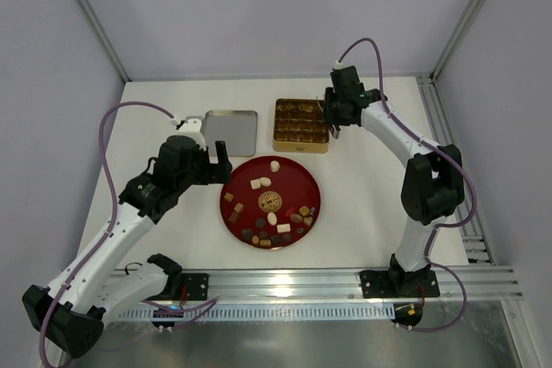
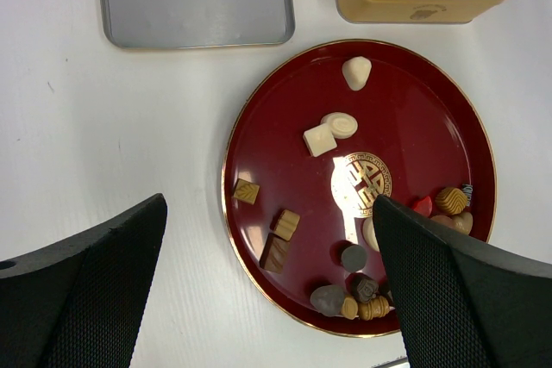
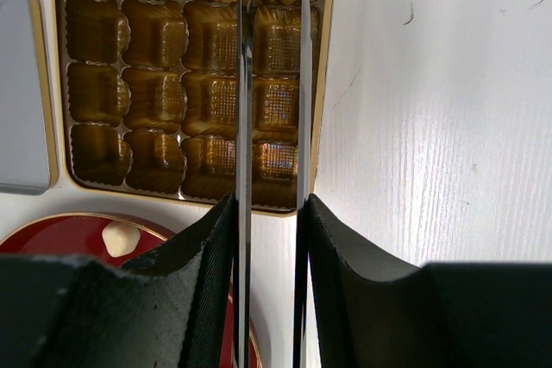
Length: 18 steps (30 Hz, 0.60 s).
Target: Pack the chocolate
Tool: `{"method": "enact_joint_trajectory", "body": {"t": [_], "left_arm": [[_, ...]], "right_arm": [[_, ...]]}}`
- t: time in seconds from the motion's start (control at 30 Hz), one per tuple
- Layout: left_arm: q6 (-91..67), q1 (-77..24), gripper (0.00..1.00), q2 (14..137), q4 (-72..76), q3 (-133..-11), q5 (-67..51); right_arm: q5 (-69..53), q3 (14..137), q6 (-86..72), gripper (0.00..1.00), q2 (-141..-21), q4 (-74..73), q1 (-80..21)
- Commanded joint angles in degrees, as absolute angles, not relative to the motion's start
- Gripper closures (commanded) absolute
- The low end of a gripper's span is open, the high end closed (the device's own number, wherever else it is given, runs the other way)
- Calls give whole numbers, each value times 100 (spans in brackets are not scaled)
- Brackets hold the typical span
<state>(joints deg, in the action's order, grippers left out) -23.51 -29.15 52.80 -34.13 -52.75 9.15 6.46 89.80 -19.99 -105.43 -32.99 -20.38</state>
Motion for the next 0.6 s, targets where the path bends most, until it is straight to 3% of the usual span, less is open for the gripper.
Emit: {"method": "enact_joint_trajectory", "body": {"t": [0.0,0.23,0.57], "left_arm": [[-2320,-2927,0,5282,-3270,-5326,879],[-2320,-2927,0,5282,-3261,-5326,844],[-2320,-2918,0,5273,-3261,-5335,852]], "right_arm": [[651,9176,-1960,61,-10214,-3243,-2013],[571,8501,-1969,59,-9406,-3226,-2118],[843,7322,-2302,59,-8043,-3296,-3496]]}}
